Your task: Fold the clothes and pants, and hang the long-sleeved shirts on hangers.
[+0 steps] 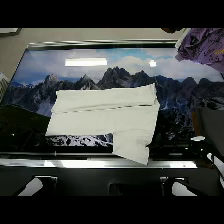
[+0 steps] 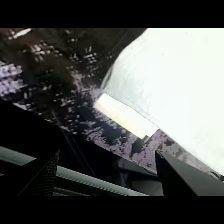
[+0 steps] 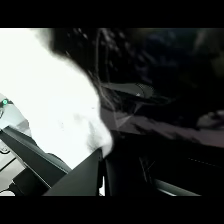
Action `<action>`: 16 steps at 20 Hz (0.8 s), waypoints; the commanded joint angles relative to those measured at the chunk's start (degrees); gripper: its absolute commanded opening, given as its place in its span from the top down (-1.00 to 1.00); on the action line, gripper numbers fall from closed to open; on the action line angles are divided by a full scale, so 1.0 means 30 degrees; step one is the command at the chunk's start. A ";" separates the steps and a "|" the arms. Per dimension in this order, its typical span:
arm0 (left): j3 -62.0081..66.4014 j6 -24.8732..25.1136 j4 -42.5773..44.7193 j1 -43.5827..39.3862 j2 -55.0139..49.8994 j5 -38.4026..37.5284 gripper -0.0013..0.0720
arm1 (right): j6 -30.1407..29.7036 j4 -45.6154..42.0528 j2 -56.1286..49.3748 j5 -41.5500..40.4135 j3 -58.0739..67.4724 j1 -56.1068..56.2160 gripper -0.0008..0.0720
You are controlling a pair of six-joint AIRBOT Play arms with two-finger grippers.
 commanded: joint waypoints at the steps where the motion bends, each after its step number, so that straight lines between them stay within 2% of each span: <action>1: -0.0466 0.0685 -0.0823 -0.0168 -0.0780 0.1049 -0.90 | -0.0124 0.0029 -0.0044 -0.0663 -0.0015 0.0007 0.86; 8: -0.0466 0.1457 -0.1807 -0.2186 -0.2652 0.3279 -0.87 | -0.0131 0.0029 -0.0044 -0.0612 -0.0015 0.0007 0.86; 9: -0.0466 0.1457 -0.1807 -0.2382 -0.2871 0.3570 -0.73 | -0.0138 0.0029 -0.0044 -0.0576 -0.0015 0.0007 0.86; 10: -0.0466 0.1450 -0.1800 -0.2470 -0.2973 0.3934 -0.68 | -0.0138 0.0022 -0.0044 -0.0517 -0.0015 0.0007 0.86; 16: -0.0466 0.1246 -0.1807 -0.2463 -0.3009 0.5435 -0.68 | -0.0124 0.0036 -0.0022 -0.0306 -0.0015 0.0007 0.86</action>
